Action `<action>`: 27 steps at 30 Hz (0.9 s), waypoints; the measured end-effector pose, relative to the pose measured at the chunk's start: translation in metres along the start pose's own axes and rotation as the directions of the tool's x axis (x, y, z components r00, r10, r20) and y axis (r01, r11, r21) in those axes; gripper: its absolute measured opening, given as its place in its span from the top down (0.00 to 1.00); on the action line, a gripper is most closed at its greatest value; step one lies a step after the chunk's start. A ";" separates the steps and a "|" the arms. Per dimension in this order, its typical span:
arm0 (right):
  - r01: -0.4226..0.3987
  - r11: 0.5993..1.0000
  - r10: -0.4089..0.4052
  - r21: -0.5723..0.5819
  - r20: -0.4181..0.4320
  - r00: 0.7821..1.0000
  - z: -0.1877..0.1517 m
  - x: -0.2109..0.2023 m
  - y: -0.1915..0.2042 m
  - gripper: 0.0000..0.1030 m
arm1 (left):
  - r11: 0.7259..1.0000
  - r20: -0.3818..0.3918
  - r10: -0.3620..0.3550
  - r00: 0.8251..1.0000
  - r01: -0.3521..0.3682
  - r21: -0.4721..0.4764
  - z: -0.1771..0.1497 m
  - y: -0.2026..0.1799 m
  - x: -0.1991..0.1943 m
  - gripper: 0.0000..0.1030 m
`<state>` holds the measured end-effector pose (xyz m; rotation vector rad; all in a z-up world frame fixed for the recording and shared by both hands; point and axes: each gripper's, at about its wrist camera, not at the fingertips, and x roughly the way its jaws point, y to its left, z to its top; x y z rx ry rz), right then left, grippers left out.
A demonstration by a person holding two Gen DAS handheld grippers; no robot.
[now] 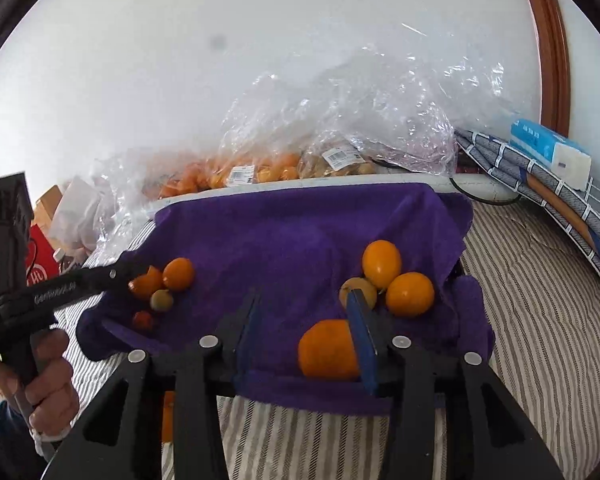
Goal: Organize fruits
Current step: 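Carry both yellow-green fruits onto the towel and open both tools, then grasp an orange with the right tool while the left tool grasps another orange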
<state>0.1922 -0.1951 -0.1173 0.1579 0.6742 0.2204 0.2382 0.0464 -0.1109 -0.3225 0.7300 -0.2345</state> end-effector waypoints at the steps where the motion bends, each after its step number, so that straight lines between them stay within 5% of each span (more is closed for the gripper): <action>1: -0.012 1.000 0.012 -0.011 -0.008 1.000 -0.005 -0.005 0.008 0.57 | 1.000 0.006 0.011 1.000 -0.011 0.006 0.002 0.001 -0.006 0.58; 9: -0.107 0.993 0.100 -0.054 -0.120 0.988 -0.046 -0.021 0.070 0.57 | 0.993 0.011 0.114 0.993 -0.114 0.007 -0.003 0.027 -0.049 0.58; 14: -0.095 0.993 0.083 -0.063 -0.178 0.981 -0.065 -0.005 0.092 0.59 | 0.988 -0.009 0.155 0.988 -0.155 0.014 -0.015 0.044 -0.070 0.58; 16: -0.082 0.995 0.067 -0.063 -0.208 0.976 -0.068 0.004 0.094 0.69 | 0.987 -0.017 0.161 0.987 -0.161 0.018 -0.021 0.047 -0.074 0.58; 21: -0.088 0.995 0.079 -0.041 -0.196 0.977 -0.069 -0.006 0.090 0.69 | 0.988 -0.043 0.141 0.989 -0.138 0.063 -0.037 0.040 -0.073 0.58; 27: -0.008 0.996 -0.004 -0.087 -0.139 0.990 -0.072 -0.043 0.062 0.69 | 0.995 -0.106 0.033 0.994 -0.023 0.101 -0.058 0.001 -0.058 0.58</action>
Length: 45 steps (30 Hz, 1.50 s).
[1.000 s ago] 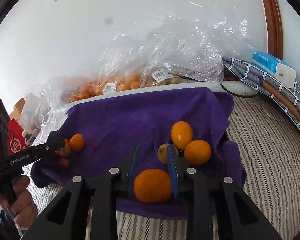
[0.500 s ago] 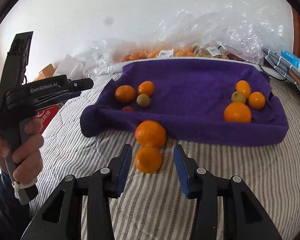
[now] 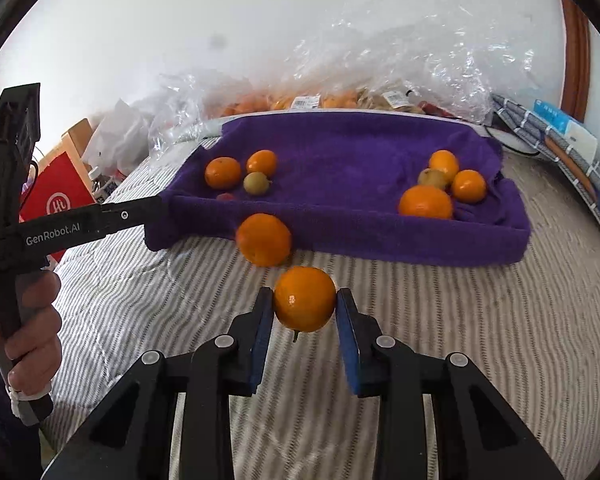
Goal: Organize fruits
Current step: 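Grasp an orange with the right tool while the left tool grasps another orange, then lower both oranges onto the towel and open both tools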
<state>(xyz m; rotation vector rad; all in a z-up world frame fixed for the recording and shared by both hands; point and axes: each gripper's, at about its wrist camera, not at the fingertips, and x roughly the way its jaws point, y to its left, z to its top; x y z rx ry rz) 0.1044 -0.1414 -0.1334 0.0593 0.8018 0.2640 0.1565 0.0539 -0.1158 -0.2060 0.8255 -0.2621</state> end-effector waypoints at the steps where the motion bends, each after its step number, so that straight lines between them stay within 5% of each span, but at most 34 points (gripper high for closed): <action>1: 0.014 1.000 -0.014 0.005 0.004 1.000 0.000 -0.004 -0.008 0.69 | 1.000 -0.013 -0.023 1.000 0.023 0.006 -0.002 -0.008 0.004 0.58; 9: 0.073 0.992 -0.076 0.105 0.024 0.997 -0.006 -0.027 -0.070 0.69 | 0.998 -0.112 -0.064 0.992 0.067 0.019 -0.014 -0.050 0.045 0.58; 17: 0.065 0.990 -0.072 0.128 0.049 0.996 -0.001 -0.025 -0.086 0.69 | 0.999 -0.111 -0.043 0.993 0.045 0.015 -0.013 -0.066 0.064 0.53; 20: 0.063 0.989 -0.069 0.133 0.042 0.997 -0.001 -0.020 -0.088 0.69 | 1.000 -0.109 0.008 0.994 -0.005 0.029 -0.011 -0.072 0.067 0.63; 23: 0.063 0.989 -0.070 0.134 0.046 0.997 0.000 -0.019 -0.089 0.69 | 1.000 -0.110 -0.024 0.994 0.025 0.007 -0.011 -0.067 0.064 0.64; 36: 0.102 0.982 -0.122 0.156 0.123 0.985 0.044 -0.015 -0.108 0.69 | 0.999 0.018 0.022 1.000 -0.021 -0.036 0.033 -0.029 0.017 0.64; 45: 0.132 0.979 -0.152 0.157 0.124 0.981 0.072 0.008 -0.120 0.69 | 0.995 0.046 0.087 0.995 -0.085 -0.044 0.060 -0.022 0.041 0.64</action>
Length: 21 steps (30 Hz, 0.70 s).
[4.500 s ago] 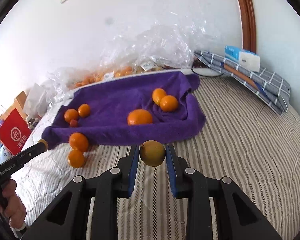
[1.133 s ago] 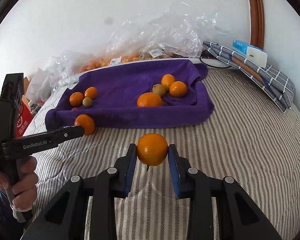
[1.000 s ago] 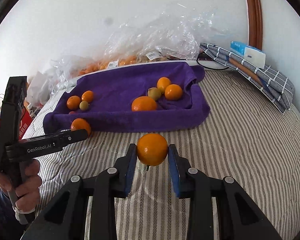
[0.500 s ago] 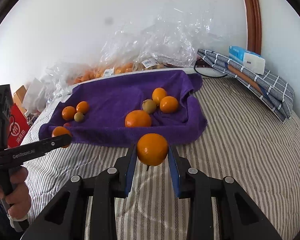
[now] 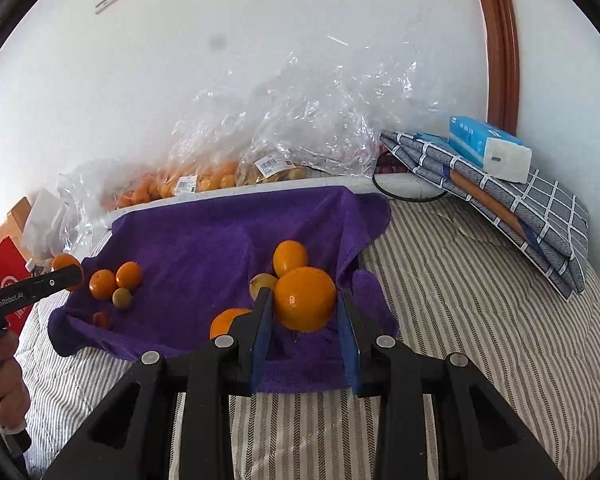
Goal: Organize fruits
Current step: 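Lower both oranges onto the towel and open both tools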
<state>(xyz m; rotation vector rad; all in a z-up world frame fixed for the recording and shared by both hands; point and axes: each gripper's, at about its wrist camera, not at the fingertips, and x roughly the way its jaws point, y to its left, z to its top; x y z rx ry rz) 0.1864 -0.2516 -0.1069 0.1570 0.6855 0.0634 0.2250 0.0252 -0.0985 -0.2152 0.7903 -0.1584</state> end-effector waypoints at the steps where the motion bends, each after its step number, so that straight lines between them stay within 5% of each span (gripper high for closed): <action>1: 0.002 1.000 -0.002 -0.001 -0.004 1.000 0.000 0.004 0.000 0.69 | 1.000 -0.011 -0.005 1.000 0.005 -0.013 0.001 0.001 0.005 0.64; 21: 0.025 0.999 -0.026 -0.031 -0.055 0.998 -0.013 0.037 0.010 0.67 | 0.999 -0.062 -0.033 0.998 0.034 0.007 -0.009 -0.009 0.029 0.63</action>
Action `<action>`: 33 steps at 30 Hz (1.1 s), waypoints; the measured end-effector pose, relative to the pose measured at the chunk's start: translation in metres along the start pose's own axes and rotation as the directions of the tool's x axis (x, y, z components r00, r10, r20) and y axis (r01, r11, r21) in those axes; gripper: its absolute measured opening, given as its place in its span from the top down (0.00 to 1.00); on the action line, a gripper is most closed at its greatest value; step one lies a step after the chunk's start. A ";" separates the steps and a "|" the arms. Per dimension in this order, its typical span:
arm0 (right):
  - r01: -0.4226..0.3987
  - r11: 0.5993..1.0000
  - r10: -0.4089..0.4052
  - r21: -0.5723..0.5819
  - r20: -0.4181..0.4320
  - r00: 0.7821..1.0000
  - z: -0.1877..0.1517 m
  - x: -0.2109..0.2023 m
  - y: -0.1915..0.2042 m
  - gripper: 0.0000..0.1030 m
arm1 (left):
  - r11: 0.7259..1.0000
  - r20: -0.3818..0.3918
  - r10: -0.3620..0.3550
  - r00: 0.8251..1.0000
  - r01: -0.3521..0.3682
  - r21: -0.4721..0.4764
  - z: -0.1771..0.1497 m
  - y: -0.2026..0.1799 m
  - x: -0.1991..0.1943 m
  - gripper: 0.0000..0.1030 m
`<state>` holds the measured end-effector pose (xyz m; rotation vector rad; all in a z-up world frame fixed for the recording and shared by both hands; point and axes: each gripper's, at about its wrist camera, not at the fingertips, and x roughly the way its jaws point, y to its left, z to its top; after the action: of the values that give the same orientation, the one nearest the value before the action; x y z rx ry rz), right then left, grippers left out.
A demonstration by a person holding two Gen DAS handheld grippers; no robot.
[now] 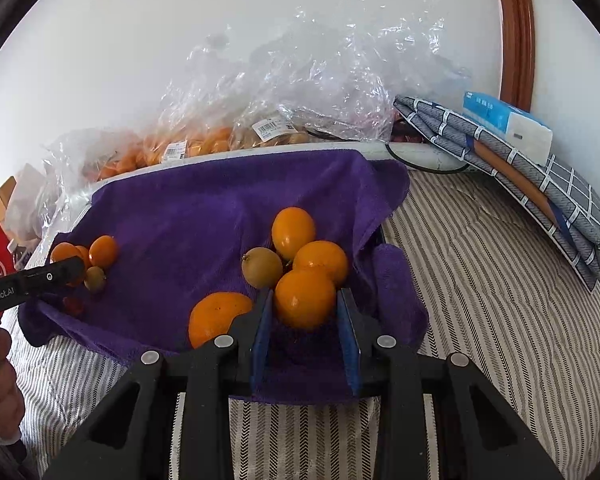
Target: Organize fruits
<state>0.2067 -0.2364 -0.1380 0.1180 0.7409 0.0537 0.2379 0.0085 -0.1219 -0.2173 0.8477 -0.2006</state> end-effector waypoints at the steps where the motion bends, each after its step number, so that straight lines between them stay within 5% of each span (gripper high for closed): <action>1: 0.005 1.000 -0.005 -0.002 0.012 1.000 0.000 -0.004 0.001 0.62 | 1.000 0.010 0.005 1.000 -0.005 0.004 0.000 -0.001 -0.004 0.61; 6: 0.044 0.999 -0.044 -0.002 0.056 0.997 -0.001 -0.049 0.010 0.44 | 1.000 0.044 0.014 0.999 -0.015 0.014 -0.008 -0.009 -0.046 0.54; 12: 0.052 0.998 -0.049 -0.035 0.094 0.994 -0.012 -0.131 0.029 0.41 | 0.999 0.123 0.034 0.992 -0.038 0.036 -0.032 -0.022 -0.126 0.29; 16: 0.050 0.998 -0.047 -0.030 0.096 0.994 -0.023 -0.177 0.036 0.41 | 0.991 0.161 0.099 0.982 -0.112 0.073 -0.054 -0.032 -0.166 0.21; 21: 0.041 0.999 -0.041 -0.003 0.107 0.993 -0.036 -0.218 0.034 0.38 | 0.988 0.173 0.116 0.978 -0.131 0.078 -0.072 -0.042 -0.195 0.16; 25: 0.065 0.998 -0.062 -0.011 0.151 0.987 -0.044 -0.240 0.034 0.16 | 0.986 0.194 0.116 0.974 -0.137 0.098 -0.080 -0.050 -0.211 0.16; 33: 0.068 0.998 -0.068 0.009 0.147 0.987 -0.051 -0.250 0.027 0.14 | 0.985 0.206 0.111 0.972 -0.136 0.108 -0.085 -0.058 -0.224 0.15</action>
<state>-0.0123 -0.2277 -0.0042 0.0989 0.5972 -0.0214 0.0233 0.0019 -0.0001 -0.0681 0.6452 -0.1109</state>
